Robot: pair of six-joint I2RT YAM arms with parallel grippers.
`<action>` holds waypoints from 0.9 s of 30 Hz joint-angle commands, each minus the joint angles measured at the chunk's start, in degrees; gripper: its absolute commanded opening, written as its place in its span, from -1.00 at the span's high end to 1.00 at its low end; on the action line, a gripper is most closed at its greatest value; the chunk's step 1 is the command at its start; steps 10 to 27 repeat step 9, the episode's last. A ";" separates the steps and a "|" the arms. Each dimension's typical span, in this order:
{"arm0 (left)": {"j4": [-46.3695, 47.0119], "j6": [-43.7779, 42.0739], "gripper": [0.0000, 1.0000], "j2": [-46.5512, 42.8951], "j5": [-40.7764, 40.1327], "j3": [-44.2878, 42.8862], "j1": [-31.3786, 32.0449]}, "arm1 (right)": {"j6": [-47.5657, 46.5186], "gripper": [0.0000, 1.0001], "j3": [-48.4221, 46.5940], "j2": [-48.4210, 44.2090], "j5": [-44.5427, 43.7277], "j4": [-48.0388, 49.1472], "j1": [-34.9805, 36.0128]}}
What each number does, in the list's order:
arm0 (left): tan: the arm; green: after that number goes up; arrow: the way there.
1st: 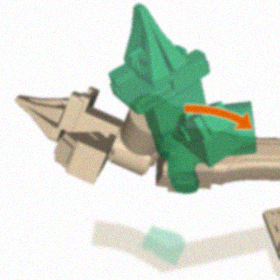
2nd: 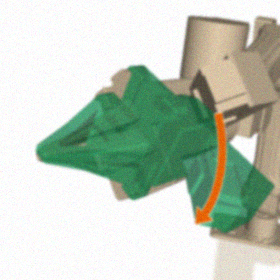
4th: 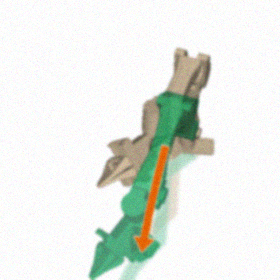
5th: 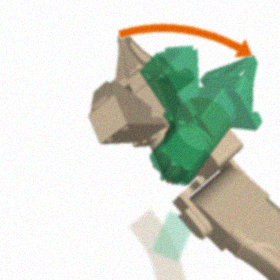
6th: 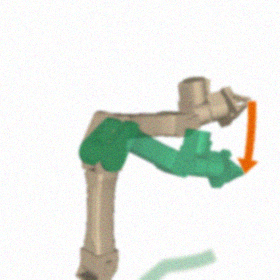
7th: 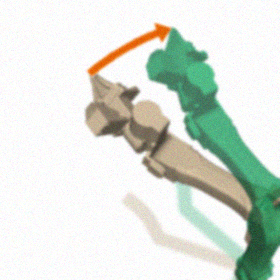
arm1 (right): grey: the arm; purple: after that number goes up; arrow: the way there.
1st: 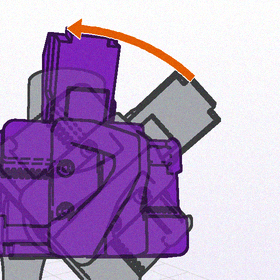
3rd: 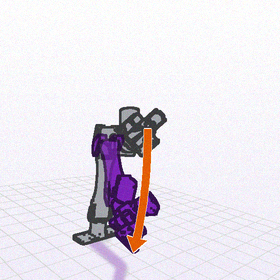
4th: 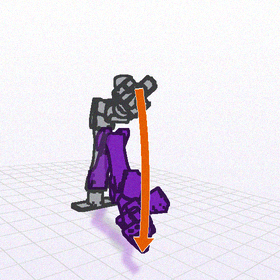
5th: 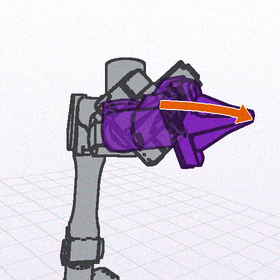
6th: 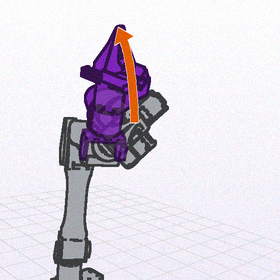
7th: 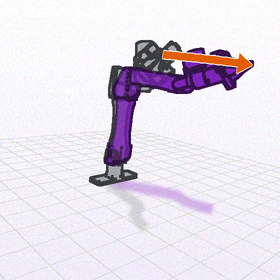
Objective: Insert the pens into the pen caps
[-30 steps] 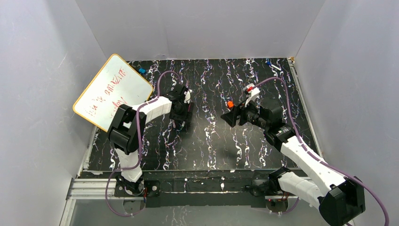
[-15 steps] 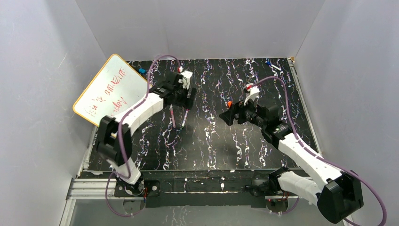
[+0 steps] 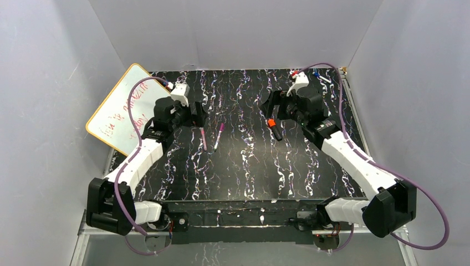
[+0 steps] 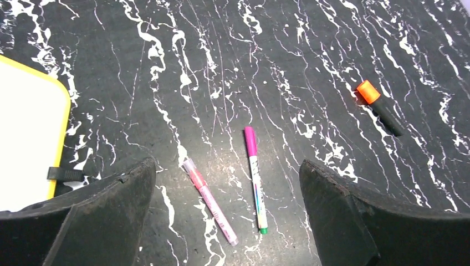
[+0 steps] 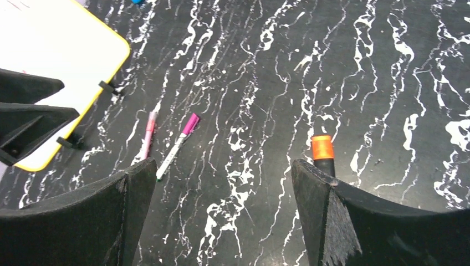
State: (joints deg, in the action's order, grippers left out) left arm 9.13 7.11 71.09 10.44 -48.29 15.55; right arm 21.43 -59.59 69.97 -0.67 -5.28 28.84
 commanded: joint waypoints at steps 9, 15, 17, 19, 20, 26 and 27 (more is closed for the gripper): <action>6.95 2.96 -0.97 -0.41 8.25 -0.51 -1.08 | -1.79 -0.94 -4.31 0.76 -2.66 -2.15 -0.59; 6.95 2.96 -0.97 -0.41 8.25 -0.51 -1.08 | -1.79 -0.94 -4.31 0.76 -2.66 -2.15 -0.59; 6.95 2.96 -0.97 -0.41 8.25 -0.51 -1.08 | -1.79 -0.94 -4.31 0.76 -2.66 -2.15 -0.59; 6.95 2.96 -0.97 -0.41 8.25 -0.51 -1.08 | -1.79 -0.94 -4.31 0.76 -2.66 -2.15 -0.59; 6.95 2.96 -0.97 -0.41 8.25 -0.51 -1.08 | -1.79 -0.94 -4.31 0.76 -2.66 -2.15 -0.59; 6.95 2.96 -0.97 -0.41 8.25 -0.51 -1.08 | -1.79 -0.94 -4.31 0.76 -2.66 -2.15 -0.59; 6.95 2.96 -0.97 -0.41 8.25 -0.51 -1.08 | -1.79 -0.94 -4.31 0.76 -2.66 -2.15 -0.59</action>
